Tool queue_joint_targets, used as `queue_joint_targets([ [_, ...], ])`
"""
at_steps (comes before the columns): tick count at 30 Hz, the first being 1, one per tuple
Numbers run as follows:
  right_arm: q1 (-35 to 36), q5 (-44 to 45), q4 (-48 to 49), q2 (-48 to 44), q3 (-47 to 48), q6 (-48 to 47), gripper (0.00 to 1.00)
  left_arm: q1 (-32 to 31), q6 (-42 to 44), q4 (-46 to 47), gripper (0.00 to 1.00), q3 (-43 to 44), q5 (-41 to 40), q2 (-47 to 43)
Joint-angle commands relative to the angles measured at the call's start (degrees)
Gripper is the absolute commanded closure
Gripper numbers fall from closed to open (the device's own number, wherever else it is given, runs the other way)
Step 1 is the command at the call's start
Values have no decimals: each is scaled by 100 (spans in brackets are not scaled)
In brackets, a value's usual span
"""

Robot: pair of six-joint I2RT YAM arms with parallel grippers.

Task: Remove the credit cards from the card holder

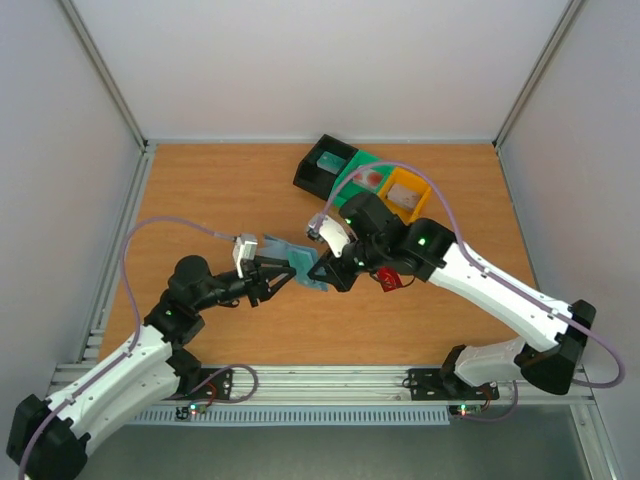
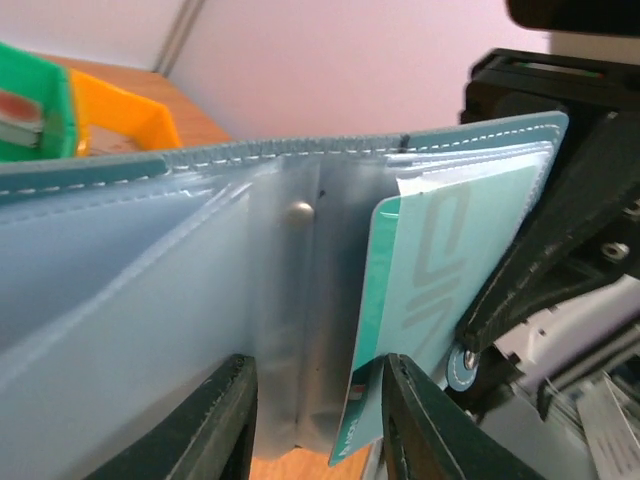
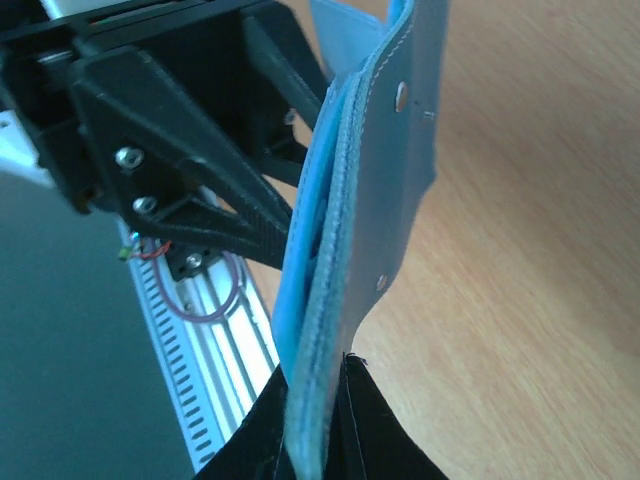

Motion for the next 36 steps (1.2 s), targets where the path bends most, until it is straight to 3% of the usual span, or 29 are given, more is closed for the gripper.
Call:
queue_joint_targets([
  [1, -4, -1291, 587, -453, -269, -907, 98, 30, 213, 871, 67, 107, 942, -91],
  [7, -305, -1827, 770, -619, -548, -1183, 97, 27, 393, 1339, 80, 332, 2018, -132],
  [11, -534, -2109, 951, -626, -659, -1149, 98, 30, 449, 1360, 99, 392, 2199, -194],
  [18, -854, -2281, 1111, -813, -871, -1047, 94, 91, 410, 1378, 100, 299, 2241, -259],
  [23, -974, -2511, 1270, -881, -1035, -885, 70, 100, 349, 1356, 100, 266, 2149, -257],
  [26, -973, -2609, 1358, -898, -1082, -853, 66, 100, 319, 1344, 100, 267, 2154, -222],
  [28, -976, -2611, 1380, -946, -1105, -866, 69, 102, 326, 1318, 100, 278, 2154, -223],
  [33, -984, -2636, 1368, -989, -1110, -873, 93, 100, 332, 1282, 100, 291, 2163, -219],
  [35, -990, -2650, 1348, -1030, -1136, -915, 99, 102, 328, 1249, 100, 291, 2156, -235],
  [36, -997, -2652, 1348, -1052, -1159, -922, 99, 100, 327, 1243, 94, 289, 2155, -238],
])
